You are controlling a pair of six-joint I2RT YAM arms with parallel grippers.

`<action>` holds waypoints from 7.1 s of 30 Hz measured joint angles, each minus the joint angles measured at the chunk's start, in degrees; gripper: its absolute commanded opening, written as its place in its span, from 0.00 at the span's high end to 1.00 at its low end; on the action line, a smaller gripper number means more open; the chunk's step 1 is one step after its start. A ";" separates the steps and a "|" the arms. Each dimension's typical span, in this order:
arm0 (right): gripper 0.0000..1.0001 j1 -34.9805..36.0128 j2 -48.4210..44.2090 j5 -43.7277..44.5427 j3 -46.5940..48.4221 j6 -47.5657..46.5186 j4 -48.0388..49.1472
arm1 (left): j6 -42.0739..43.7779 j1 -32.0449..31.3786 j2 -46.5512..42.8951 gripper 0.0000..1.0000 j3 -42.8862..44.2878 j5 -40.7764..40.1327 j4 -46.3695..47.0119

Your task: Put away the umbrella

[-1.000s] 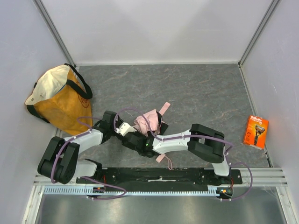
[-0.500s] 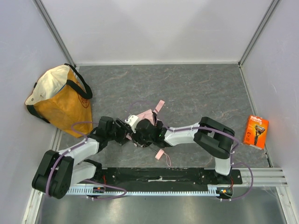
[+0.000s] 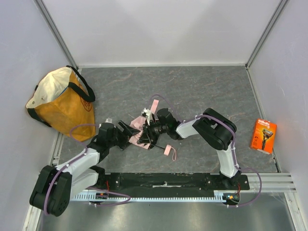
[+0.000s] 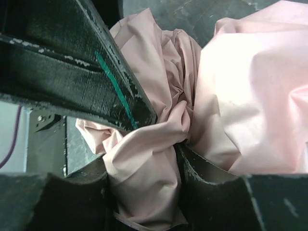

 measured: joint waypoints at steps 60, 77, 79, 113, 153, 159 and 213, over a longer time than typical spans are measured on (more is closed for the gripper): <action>0.23 35.98 0.28 94.75 16.46 -13.00 -44.19 | -2.23 -1.57 20.26 0.98 11.47 10.43 -7.34; 0.96 37.35 10.08 111.56 18.23 -17.46 -35.54 | -2.21 -1.07 21.92 0.98 14.47 10.78 -12.74; 1.00 37.33 10.16 111.38 18.21 -18.97 -35.60 | -2.23 -1.07 21.94 0.98 14.71 10.78 -12.98; 1.00 9.31 -4.42 37.05 8.87 -19.30 -17.49 | 4.22 8.00 -25.51 0.06 -2.43 -1.68 -17.35; 1.00 -3.72 10.93 -4.09 25.03 0.22 -21.59 | -14.47 11.58 -2.56 0.05 -2.89 -4.28 1.42; 1.00 -5.29 12.85 -9.29 26.69 2.27 -21.68 | -14.47 11.50 1.53 0.05 -0.55 -5.03 1.70; 0.07 -4.37 2.19 4.90 22.25 7.04 -35.91 | -3.87 -0.76 19.56 0.98 15.65 -13.94 -3.37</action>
